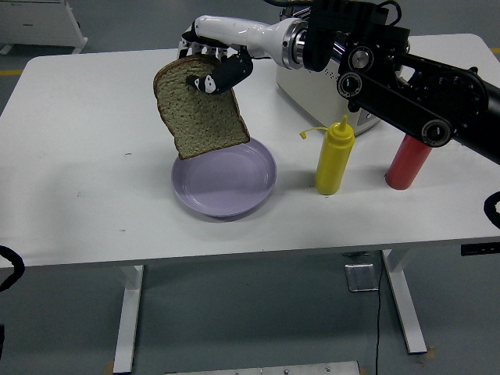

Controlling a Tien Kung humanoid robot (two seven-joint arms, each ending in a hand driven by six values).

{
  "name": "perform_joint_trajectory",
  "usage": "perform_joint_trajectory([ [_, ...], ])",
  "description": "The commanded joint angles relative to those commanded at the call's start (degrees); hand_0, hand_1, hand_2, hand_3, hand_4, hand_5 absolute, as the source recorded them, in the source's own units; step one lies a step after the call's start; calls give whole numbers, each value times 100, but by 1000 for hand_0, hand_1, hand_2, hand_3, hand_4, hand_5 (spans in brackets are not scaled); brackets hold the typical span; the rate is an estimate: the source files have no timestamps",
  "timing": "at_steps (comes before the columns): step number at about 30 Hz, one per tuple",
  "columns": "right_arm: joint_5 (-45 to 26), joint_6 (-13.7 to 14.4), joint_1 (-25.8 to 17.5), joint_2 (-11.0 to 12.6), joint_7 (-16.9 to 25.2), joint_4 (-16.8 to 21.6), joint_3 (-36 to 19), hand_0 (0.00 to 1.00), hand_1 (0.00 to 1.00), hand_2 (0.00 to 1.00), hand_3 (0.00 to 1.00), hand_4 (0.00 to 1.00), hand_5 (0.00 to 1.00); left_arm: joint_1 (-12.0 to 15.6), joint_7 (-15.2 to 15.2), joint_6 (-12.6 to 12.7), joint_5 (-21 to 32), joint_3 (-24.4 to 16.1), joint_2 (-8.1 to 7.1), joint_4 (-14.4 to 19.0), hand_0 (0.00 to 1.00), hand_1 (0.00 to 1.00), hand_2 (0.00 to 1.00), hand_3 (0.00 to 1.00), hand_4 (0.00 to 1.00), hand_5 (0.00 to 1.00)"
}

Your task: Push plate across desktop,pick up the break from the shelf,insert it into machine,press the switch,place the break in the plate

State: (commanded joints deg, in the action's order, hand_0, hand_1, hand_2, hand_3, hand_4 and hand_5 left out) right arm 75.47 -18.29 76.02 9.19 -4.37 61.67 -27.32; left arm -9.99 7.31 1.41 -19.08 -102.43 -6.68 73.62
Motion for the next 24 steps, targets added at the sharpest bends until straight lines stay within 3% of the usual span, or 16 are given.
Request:
perform_joint_trajectory([
  [8, -81, -280, 15, -297, -77, -290, 178, 235, 346, 423, 484, 422, 111, -4, 2, -1, 0, 2, 3, -4, 826, 874, 898, 818, 645, 998],
  [24, -146, -255, -46, -675, -55, -866, 539, 235, 343, 419, 479, 417, 109, -15, 4, -3, -1, 25, 11, -8, 828, 875, 900, 819, 646, 998],
])
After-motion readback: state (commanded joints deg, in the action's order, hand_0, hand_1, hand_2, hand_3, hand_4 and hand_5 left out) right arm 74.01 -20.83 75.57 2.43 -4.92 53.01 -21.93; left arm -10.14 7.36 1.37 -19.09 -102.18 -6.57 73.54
